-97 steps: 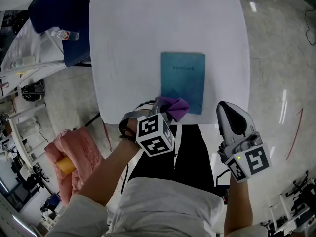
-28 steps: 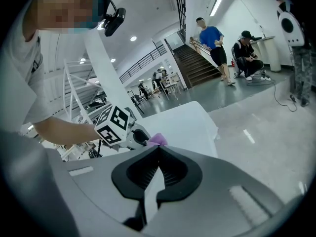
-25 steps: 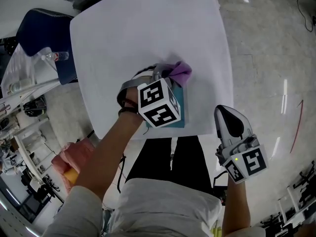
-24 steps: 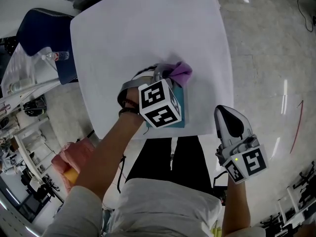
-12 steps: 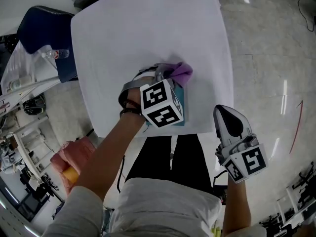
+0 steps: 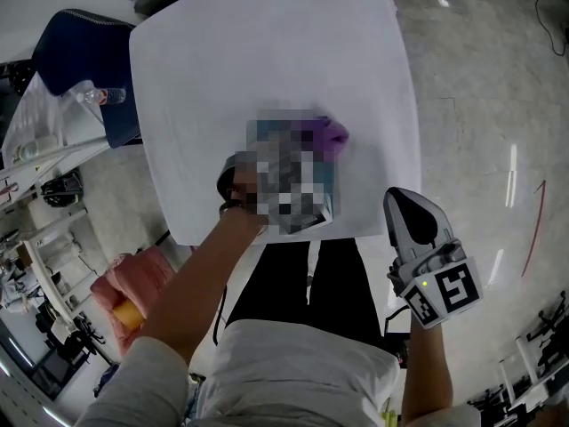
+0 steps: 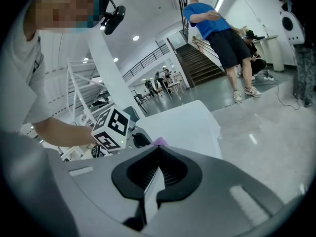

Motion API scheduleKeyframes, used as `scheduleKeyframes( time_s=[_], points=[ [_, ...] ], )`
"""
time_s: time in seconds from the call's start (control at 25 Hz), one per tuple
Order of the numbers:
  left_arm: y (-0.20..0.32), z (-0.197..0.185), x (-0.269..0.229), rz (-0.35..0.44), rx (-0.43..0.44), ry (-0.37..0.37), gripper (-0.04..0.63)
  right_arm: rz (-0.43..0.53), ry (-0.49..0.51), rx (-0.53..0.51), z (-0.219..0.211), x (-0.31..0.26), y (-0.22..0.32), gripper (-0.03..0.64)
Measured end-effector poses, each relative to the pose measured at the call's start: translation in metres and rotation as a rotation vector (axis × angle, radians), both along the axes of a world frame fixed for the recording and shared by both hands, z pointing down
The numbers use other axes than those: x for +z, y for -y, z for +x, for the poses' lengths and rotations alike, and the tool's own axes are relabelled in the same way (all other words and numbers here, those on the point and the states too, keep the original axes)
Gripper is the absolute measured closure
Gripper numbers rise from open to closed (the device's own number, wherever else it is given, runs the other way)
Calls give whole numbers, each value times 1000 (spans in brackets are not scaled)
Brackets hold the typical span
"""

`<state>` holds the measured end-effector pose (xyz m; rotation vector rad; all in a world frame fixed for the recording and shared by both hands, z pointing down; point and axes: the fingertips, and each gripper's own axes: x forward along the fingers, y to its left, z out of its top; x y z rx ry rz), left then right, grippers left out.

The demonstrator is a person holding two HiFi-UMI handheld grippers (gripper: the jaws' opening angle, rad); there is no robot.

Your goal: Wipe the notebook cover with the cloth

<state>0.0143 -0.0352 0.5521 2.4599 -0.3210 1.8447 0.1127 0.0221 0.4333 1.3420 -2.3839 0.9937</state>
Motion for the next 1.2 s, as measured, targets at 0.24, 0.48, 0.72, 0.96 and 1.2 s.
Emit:
scheduleKeyframes(
  time_s=[0.24,0.48,0.72,0.96,1.2],
  points=[
    [-9,0,-1,-17,-2,-2,517,4,0,0,-1,-2,-4,603],
    [-19,1,1,-19,0,1,517,6,4,1,-3,-1,-9,603],
    [-34,0,0,-34,-6,-4,517,12,6,-3,-6,-4,-12,603],
    [-48,0,1,-53,-10,-10,518,12,7,-5,-6,-3,-17,603],
    [-65,-3,2,-89,11,-3,518,16,9,-5,-8,-4,-21,603]
  ],
)
